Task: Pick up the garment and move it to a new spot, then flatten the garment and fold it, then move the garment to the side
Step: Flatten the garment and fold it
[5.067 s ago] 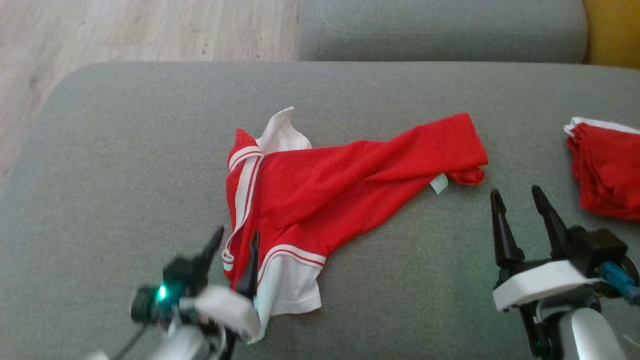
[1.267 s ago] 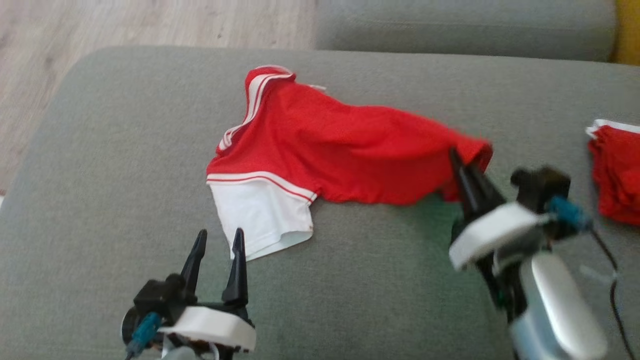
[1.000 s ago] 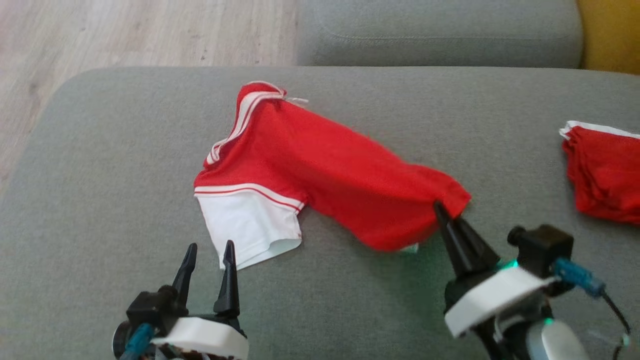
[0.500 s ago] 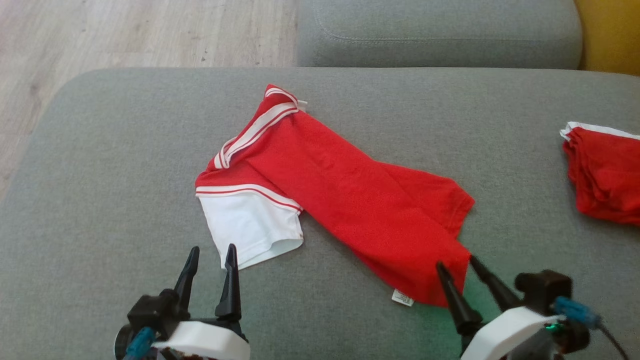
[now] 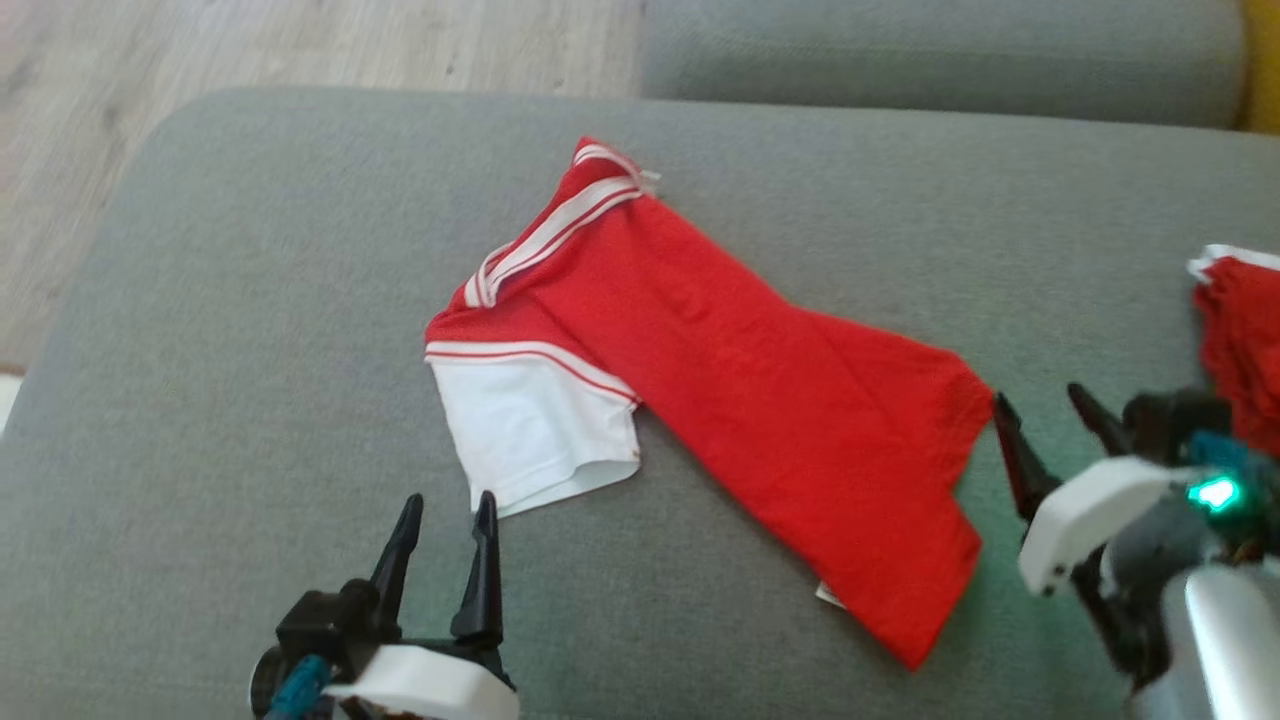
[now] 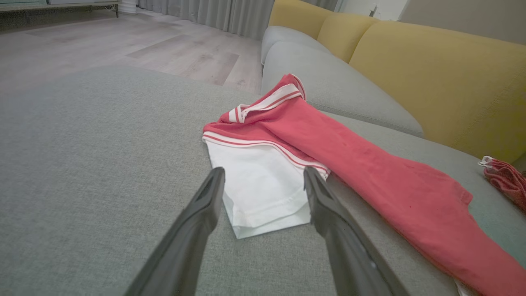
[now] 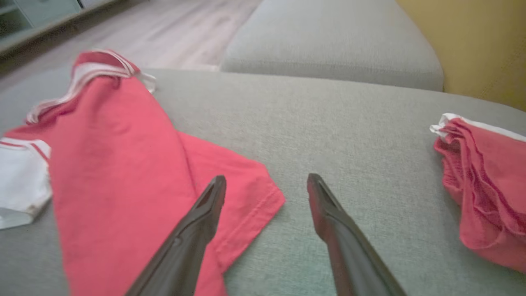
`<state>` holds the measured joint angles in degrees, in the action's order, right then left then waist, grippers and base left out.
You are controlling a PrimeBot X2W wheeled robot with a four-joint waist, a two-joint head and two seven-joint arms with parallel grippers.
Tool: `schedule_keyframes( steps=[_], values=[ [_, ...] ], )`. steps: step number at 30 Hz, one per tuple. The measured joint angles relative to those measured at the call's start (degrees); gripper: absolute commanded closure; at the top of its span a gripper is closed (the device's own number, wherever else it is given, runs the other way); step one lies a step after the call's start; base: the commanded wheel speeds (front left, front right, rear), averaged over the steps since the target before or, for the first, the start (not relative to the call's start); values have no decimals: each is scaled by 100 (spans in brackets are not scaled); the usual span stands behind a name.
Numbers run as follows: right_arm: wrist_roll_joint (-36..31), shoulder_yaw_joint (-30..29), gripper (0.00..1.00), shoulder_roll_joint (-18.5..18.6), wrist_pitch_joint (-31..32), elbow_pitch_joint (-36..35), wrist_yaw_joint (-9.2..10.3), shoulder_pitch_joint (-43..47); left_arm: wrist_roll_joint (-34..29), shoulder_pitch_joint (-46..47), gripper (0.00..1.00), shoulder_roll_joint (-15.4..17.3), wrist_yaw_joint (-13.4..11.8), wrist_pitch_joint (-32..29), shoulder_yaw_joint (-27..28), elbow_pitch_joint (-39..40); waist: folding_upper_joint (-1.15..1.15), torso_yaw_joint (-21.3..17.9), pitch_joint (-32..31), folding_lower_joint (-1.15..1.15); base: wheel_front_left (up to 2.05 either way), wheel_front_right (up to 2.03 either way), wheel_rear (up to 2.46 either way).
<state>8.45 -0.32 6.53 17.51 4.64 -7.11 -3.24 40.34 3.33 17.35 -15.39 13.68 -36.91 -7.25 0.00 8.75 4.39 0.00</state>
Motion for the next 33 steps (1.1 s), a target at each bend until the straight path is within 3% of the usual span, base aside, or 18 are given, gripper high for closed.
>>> schedule_keyframes(
  steps=[6,13,14,15,16,17,25,33],
  values=[
    [-36,186,0,480,112,1417,0,-974,-8,188,0,-54,29,0,-16,-29,0,259,251,0,0,0,0],
    [342,604,0,668,513,2576,0,-1652,-9,240,0,-120,77,2,-11,-121,0,490,480,1,0,0,0],
    [457,652,9,668,575,2669,0,-1696,-9,240,0,-135,77,2,-11,-135,0,503,491,1,0,0,0],
    [553,704,50,670,600,2735,0,-1750,-9,241,0,-146,77,2,-10,-148,0,506,488,1,0,0,0],
    [616,760,69,678,615,2780,0,-1804,-9,241,0,-151,77,3,-8,-160,0,502,482,0,0,0,0],
    [662,818,100,692,622,2822,0,-1855,-9,241,0,-151,77,5,-4,-166,0,492,472,0,0,0,0],
    [768,943,100,956,5,2752,0,-2113,-42,239,0,-152,77,10,32,-175,0,313,306,0,0,0,0],
    [503,959,100,1471,-182,1814,0,-2602,-42,214,0,-155,76,52,137,-175,0,204,90,-1,0,0,0]
  ],
)
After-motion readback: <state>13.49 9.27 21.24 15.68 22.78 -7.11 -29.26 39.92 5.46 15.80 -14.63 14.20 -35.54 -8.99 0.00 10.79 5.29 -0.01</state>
